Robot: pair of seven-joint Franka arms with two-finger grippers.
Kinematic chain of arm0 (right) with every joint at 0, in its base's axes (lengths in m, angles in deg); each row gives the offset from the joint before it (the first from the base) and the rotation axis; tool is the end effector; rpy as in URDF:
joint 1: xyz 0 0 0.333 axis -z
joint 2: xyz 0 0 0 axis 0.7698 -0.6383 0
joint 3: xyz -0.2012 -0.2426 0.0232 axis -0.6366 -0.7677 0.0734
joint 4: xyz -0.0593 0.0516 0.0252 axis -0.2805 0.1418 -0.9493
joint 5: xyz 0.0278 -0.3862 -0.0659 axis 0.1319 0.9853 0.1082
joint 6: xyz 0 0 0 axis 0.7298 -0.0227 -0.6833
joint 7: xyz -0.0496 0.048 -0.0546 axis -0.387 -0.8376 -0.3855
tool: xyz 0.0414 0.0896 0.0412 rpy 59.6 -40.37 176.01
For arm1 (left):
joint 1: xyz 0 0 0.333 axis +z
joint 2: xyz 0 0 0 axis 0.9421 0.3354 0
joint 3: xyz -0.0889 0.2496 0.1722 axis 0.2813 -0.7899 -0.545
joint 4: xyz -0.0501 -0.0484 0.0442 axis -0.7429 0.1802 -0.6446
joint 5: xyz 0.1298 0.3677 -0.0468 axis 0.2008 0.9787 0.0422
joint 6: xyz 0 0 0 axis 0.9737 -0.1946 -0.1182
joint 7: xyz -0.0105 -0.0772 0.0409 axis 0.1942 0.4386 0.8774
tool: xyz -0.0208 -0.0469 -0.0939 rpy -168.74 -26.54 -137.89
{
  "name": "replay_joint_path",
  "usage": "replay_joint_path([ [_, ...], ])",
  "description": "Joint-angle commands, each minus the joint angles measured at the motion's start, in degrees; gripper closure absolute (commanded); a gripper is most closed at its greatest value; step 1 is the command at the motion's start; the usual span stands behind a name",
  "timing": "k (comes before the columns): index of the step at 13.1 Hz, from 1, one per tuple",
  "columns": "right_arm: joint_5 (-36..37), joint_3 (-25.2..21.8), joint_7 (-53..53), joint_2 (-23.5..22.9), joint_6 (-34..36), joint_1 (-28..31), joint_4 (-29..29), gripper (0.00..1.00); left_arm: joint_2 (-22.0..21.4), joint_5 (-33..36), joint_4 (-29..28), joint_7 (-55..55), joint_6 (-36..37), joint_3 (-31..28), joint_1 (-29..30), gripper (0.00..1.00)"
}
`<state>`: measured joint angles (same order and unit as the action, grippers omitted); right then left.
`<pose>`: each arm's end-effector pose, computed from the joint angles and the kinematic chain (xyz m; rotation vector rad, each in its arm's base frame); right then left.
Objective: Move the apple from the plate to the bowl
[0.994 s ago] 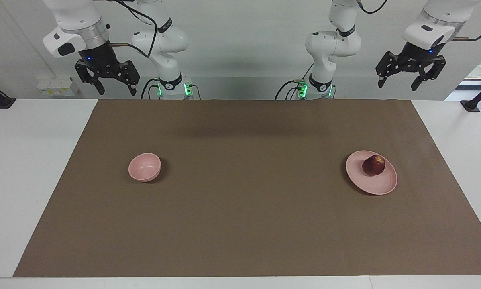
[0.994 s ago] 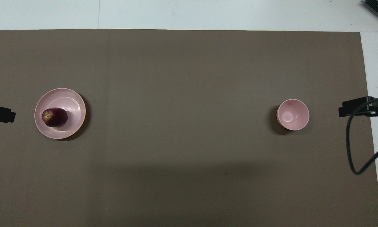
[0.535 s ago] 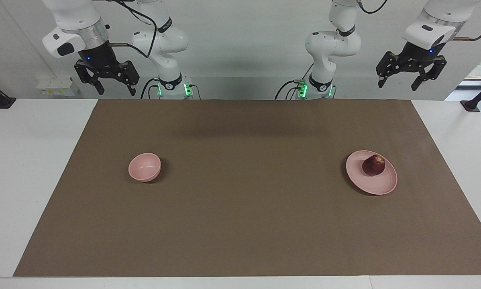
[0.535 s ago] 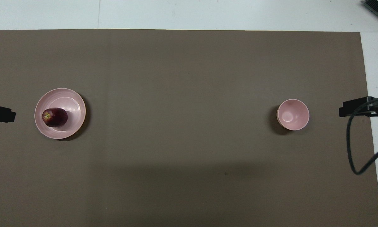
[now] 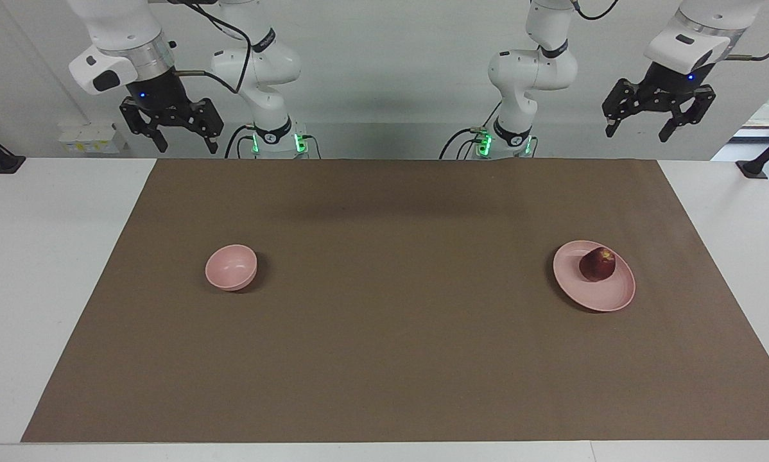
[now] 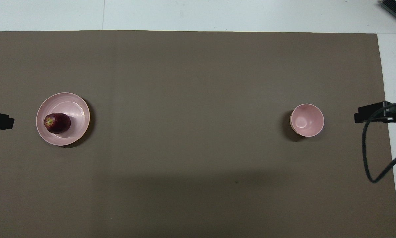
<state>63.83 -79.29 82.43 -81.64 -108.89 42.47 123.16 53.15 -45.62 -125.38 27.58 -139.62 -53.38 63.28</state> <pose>0.5240 0.0040 0.6605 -3.1306 0.0993 -0.0034 0.5114 -0.0317 0.7005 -3.1048 0.3206 -0.0186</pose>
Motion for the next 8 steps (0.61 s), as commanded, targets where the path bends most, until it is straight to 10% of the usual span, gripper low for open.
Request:
replay_joint_path([
  [1, 0.9, 0.4, 1.7, 1.5, -2.6, 0.7, 2.2, 0.0, -0.7, 0.3, -0.3, 0.3, 0.7, -0.3, 0.0, 0.0],
  [8, 0.1, 0.5, 1.5, 1.6, -2.1, 0.0, 0.7, 0.0, -5.2, 0.1, -8.6, -0.5, -3.2, -0.1, -0.3, 0.0],
])
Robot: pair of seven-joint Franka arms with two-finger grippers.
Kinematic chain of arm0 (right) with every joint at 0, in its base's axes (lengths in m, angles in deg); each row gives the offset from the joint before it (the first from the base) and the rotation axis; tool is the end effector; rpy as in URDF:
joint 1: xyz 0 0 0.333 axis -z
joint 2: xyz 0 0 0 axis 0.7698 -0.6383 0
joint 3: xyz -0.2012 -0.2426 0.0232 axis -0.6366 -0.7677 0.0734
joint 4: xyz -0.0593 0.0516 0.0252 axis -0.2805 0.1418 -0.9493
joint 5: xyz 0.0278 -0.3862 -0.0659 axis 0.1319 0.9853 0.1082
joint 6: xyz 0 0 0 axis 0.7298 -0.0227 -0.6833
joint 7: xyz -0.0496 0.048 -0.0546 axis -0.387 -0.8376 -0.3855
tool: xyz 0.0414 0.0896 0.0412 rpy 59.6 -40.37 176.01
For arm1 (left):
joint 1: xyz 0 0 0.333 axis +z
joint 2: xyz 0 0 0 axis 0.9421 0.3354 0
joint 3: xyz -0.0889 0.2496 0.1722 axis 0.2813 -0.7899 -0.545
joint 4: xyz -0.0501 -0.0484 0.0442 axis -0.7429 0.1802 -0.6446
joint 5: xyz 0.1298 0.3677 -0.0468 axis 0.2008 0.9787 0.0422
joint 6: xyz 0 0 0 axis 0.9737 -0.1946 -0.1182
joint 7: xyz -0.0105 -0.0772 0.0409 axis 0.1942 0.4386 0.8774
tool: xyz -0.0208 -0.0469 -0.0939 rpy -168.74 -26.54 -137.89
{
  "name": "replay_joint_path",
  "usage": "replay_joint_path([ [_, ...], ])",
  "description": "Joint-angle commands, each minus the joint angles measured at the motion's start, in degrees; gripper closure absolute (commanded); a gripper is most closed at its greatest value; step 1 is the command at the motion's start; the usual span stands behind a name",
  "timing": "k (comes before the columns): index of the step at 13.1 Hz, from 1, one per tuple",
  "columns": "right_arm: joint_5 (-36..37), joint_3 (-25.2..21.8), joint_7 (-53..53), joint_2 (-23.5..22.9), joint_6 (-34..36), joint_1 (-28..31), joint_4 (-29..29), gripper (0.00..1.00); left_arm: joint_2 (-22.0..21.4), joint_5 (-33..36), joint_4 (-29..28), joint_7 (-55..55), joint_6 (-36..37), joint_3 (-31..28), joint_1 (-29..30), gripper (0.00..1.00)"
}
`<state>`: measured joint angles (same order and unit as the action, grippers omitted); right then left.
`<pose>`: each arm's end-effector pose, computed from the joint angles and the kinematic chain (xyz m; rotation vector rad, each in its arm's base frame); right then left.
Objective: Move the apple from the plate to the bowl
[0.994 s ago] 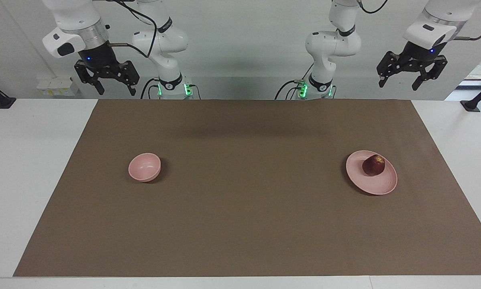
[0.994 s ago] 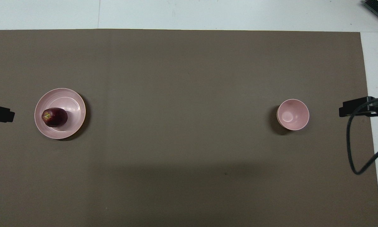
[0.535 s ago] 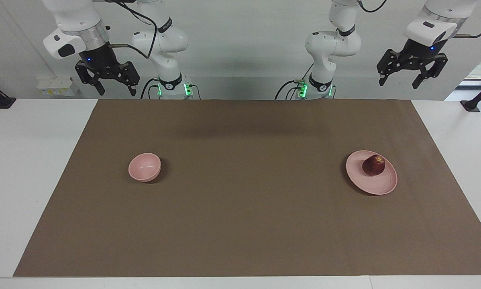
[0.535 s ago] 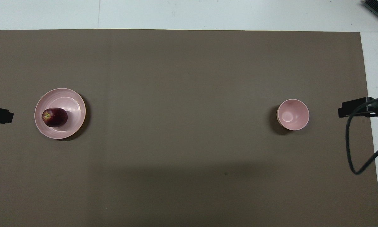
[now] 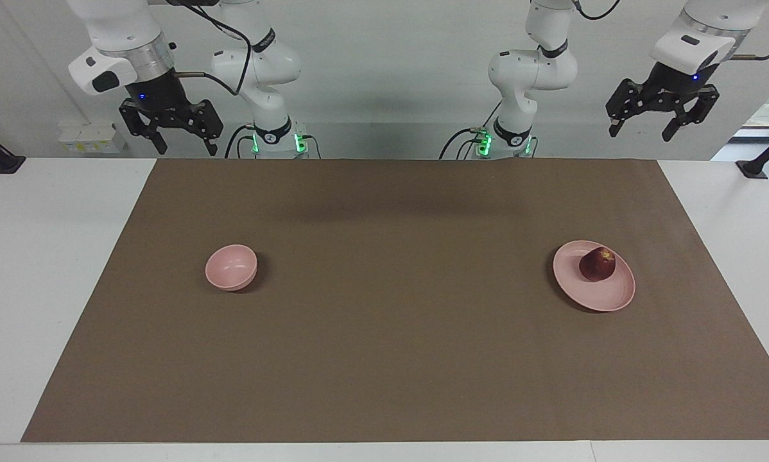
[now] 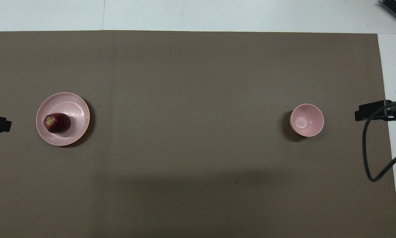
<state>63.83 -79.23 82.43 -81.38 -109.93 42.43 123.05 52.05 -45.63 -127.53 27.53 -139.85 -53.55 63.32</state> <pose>0.5244 0.0048 0.6654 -3.1288 0.0966 -0.0418 0.5066 -0.0291 0.6937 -3.1072 0.3171 0.0038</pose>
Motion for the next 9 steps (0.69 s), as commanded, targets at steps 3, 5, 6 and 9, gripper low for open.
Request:
replay_joint_path([
  [3, -3.6, 0.6, 0.3, 1.0, -1.6, -0.1, 3.5, 0.0, -5.6, 0.1, -14.3, -0.4, -12.3, 0.0, -0.7, 0.0],
  [5, -5.2, 0.7, -2.3, 0.6, -4.5, -1.0, 5.5, 0.0, -5.7, 0.1, -17.9, -0.5, -13.5, -0.1, -0.1, 0.0],
  [6, -5.9, 0.7, -3.6, 0.4, -6.7, -2.2, 7.0, 0.0, -5.5, 0.1, -20.5, -0.5, -14.6, -0.2, 0.0, 0.0],
  [9, -7.7, 0.7, -8.3, -0.5, -11.5, -5.2, 11.6, 0.0, -5.1, 0.1, -28.7, 0.1, -26.5, -0.3, 1.1, 0.12],
])
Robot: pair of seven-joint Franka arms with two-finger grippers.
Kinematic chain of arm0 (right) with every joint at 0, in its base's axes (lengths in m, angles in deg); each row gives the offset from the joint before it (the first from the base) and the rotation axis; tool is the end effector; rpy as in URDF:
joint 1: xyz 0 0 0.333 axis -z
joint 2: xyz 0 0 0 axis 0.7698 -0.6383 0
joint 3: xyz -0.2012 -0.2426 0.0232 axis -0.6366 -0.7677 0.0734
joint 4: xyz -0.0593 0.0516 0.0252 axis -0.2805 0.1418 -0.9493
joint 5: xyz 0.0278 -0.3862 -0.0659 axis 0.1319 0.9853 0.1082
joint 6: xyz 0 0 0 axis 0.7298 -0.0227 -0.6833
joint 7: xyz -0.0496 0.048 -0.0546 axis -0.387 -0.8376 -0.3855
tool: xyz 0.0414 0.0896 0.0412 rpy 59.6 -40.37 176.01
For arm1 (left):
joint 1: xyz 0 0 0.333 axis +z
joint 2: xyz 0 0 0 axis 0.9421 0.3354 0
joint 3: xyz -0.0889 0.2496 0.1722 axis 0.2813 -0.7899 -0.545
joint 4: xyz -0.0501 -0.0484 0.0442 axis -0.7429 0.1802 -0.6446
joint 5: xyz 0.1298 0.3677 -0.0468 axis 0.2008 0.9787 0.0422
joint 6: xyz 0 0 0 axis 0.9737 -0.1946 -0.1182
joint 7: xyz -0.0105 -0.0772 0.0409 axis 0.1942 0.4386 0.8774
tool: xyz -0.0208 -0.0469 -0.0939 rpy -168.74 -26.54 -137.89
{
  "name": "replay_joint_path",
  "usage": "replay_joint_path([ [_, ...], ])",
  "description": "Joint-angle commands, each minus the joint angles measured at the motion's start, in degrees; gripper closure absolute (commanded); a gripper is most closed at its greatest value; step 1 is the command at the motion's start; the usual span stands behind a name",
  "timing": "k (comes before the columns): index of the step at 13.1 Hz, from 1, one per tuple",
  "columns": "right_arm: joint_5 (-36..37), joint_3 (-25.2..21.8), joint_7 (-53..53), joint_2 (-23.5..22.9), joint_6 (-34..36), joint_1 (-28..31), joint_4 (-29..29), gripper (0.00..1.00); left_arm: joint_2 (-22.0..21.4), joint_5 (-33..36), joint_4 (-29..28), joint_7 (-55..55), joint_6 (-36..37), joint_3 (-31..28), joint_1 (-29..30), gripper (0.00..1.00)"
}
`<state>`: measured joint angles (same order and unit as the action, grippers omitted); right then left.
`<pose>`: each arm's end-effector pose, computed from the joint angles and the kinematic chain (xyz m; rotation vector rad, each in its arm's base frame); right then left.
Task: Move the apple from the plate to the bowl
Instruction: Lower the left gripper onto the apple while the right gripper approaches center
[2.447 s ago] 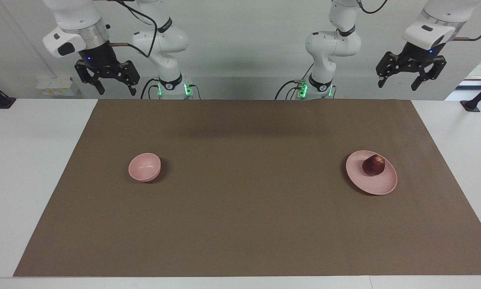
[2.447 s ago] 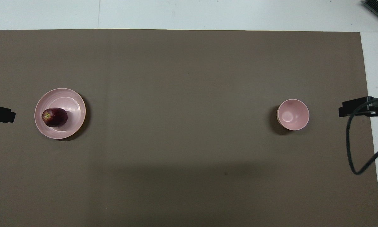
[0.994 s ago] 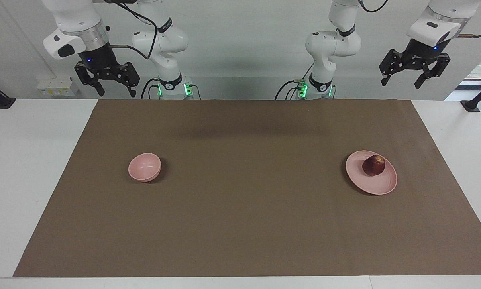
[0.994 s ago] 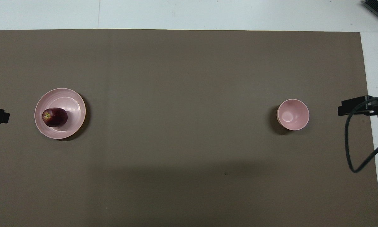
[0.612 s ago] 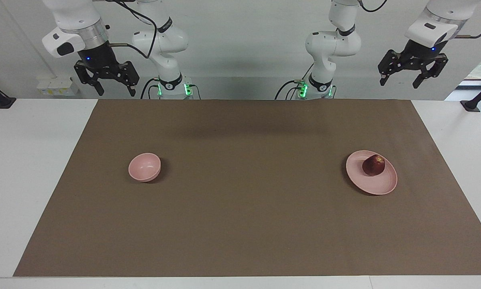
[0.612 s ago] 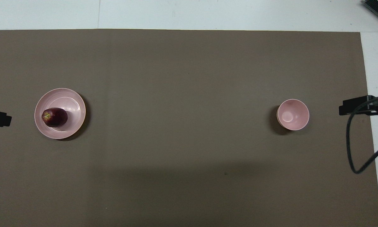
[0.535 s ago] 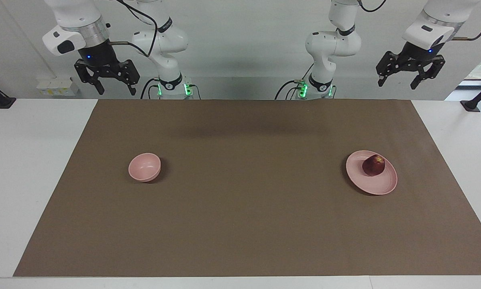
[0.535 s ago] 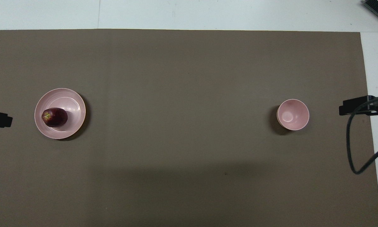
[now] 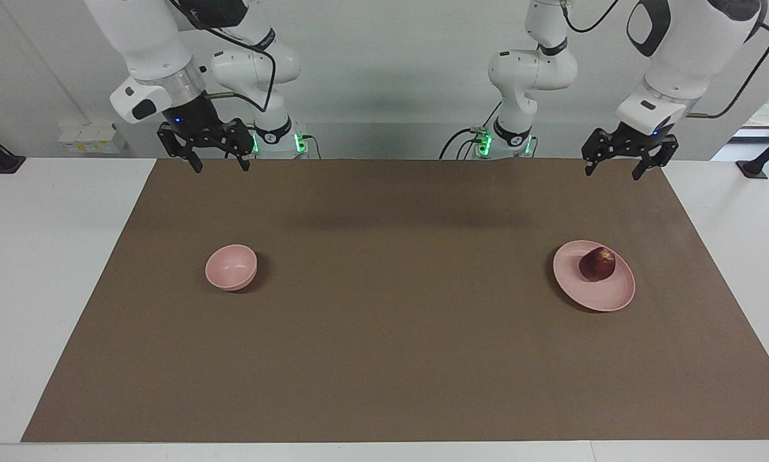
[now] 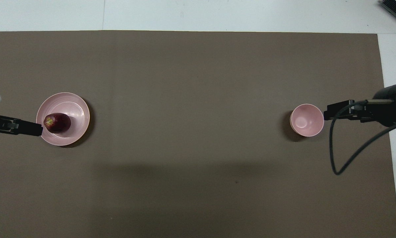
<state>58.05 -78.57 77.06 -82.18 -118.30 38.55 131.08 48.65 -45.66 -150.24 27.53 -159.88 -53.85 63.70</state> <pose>0.5382 0.0589 0.6055 -3.0294 0.1275 -0.0074 0.5169 -0.0242 0.5687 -3.1119 0.3120 -0.0158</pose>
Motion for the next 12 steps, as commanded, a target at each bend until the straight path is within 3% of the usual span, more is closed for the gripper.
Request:
replay_joint_path([
  [1, -4.9, 0.1, -4.7, 0.0, -4.1, -1.7, 4.4, 0.0, -0.8, 0.2, -7.3, -0.2, -9.1, 0.0, 1.4, 0.12],
  [6, -12.7, 0.2, -14.2, -4.7, -10.4, -6.4, 5.2, 0.0, 5.0, 0.2, -14.2, -0.5, -26.7, 0.1, 5.1, 0.1],
  [9, -15.3, 0.2, -19.8, -6.5, -11.4, -9.5, 5.2, 0.0, 11.7, 0.1, -14.3, -0.9, -33.0, 0.1, 5.4, 0.1],
  [12, -22.4, 0.1, -20.8, -7.6, -12.2, -10.2, 7.3, 0.0, 12.9, 0.0, -14.5, -1.8, -35.7, 0.2, 8.0, 0.1],
])
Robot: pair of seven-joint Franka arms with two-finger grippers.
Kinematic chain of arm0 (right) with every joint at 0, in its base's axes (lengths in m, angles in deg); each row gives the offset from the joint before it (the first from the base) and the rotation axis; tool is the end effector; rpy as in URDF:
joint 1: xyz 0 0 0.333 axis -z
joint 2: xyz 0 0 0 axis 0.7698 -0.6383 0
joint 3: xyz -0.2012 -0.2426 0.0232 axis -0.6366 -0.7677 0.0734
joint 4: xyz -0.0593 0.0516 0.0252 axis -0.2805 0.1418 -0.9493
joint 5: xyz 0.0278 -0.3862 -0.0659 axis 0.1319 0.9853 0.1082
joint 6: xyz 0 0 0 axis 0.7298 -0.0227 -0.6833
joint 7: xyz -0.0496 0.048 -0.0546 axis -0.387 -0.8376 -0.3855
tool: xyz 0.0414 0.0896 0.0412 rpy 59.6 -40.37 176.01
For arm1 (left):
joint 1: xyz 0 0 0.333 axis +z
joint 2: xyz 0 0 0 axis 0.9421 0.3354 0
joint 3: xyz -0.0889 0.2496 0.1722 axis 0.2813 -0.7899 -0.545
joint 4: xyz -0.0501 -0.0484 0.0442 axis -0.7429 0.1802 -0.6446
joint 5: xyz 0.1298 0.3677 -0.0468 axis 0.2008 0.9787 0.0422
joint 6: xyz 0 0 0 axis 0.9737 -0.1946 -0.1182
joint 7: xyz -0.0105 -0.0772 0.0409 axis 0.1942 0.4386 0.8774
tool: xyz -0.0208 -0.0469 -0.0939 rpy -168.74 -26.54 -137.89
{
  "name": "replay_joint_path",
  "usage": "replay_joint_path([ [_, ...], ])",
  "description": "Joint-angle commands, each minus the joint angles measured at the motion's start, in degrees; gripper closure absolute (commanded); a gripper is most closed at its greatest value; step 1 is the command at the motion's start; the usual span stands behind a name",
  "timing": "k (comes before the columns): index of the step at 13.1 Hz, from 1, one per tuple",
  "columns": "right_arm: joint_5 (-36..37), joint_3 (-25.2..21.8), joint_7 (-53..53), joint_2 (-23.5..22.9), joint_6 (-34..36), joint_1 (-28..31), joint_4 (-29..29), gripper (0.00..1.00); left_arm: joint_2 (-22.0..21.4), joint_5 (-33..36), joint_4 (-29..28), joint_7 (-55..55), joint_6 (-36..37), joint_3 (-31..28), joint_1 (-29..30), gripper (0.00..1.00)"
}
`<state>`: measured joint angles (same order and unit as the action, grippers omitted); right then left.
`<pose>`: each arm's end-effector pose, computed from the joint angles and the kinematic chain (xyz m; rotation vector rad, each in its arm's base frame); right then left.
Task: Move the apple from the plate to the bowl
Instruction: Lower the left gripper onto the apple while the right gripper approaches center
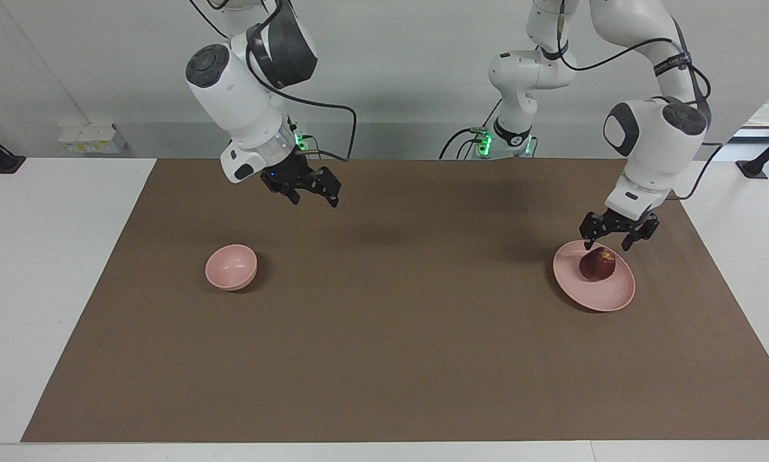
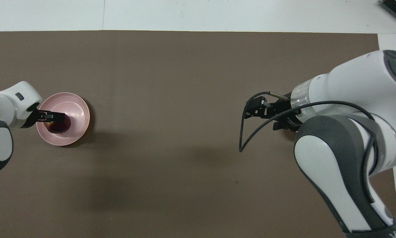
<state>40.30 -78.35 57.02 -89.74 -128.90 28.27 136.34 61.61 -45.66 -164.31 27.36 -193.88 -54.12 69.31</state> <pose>0.5521 0.1916 0.5094 -2.7377 0.4955 0.2350 0.5658 0.0273 0.3840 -3.0946 0.1721 -0.2016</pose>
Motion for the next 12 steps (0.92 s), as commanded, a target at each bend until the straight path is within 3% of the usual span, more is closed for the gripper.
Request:
replay_joint_path([
  [1, -6.6, -0.1, -1.8, -0.6, -2.0, 0.1, 2.4, 0.0, 0.8, -0.3, -0.9, -2.3, -2.6, 0.4, 2.4, 0.1],
  [6, -8.3, -0.2, -6.2, -0.7, -4.6, -1.5, 3.5, 0.0, 0.4, -6.4, -4.0, -2.6, -5.5, 0.6, 2.7, 0.13],
  [12, -8.3, -0.1, -9.5, -0.7, -5.0, -1.7, 4.9, 0.0, -0.9, -6.9, -5.9, -6.2, -5.1, 0.4, 3.7, 0.19],
])
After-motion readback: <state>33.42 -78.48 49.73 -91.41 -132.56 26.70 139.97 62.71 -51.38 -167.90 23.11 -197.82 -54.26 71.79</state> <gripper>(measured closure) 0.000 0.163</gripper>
